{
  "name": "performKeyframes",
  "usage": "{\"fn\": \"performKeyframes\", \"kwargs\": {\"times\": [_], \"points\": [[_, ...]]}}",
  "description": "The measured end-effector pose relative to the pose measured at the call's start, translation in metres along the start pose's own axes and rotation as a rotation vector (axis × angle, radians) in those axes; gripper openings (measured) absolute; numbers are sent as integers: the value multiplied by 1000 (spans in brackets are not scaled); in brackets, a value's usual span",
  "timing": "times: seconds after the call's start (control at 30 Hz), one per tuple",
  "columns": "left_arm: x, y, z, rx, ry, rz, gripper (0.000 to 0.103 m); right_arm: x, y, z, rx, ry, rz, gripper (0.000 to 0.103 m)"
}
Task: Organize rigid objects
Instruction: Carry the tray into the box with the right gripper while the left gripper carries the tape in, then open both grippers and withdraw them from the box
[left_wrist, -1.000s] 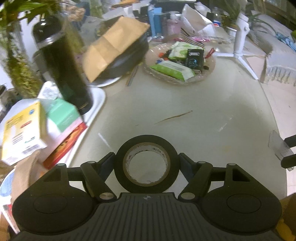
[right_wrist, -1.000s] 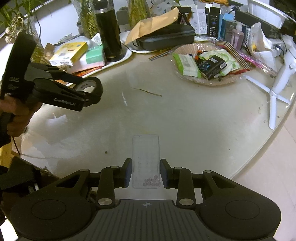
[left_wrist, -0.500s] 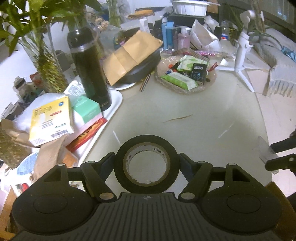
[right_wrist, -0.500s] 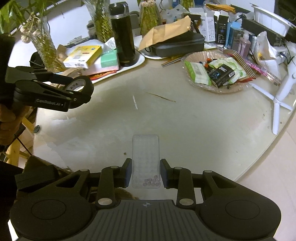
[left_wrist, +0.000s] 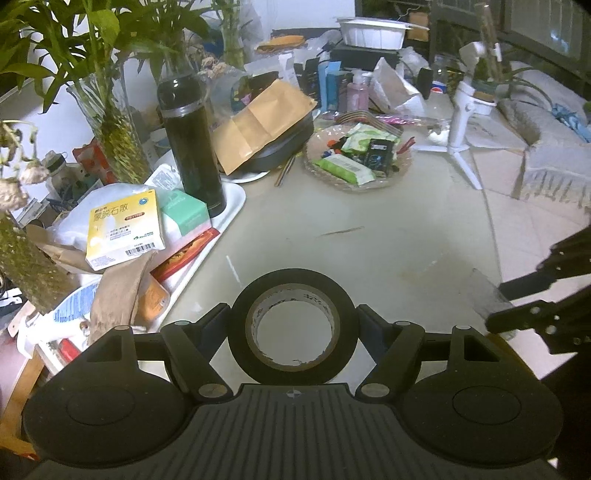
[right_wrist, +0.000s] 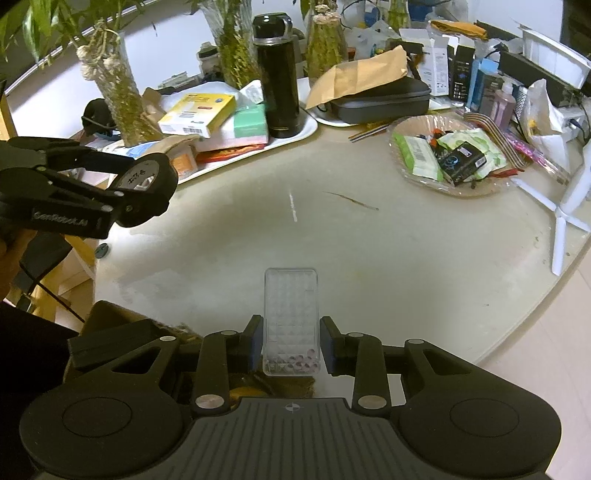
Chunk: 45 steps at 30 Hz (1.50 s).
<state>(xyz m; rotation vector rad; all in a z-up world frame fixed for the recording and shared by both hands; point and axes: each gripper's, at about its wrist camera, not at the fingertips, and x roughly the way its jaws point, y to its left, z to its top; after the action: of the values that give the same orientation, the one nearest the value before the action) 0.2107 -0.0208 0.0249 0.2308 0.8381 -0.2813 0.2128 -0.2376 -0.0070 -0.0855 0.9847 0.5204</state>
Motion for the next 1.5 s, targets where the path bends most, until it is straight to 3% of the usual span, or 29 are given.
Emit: {"fn": "performKeyframes", "kwargs": {"times": [0.7, 1.1, 1.5], "points": [[-53, -38, -46, 12, 16, -91, 73, -32, 24, -26, -24, -12, 23, 35], [-62, -50, -75, 25, 52, -73, 73, -41, 33, -39, -31, -15, 40, 35], [-65, -72, -97, 123, 51, -29, 73, -44, 38, -49, -32, -10, 53, 35]]}}
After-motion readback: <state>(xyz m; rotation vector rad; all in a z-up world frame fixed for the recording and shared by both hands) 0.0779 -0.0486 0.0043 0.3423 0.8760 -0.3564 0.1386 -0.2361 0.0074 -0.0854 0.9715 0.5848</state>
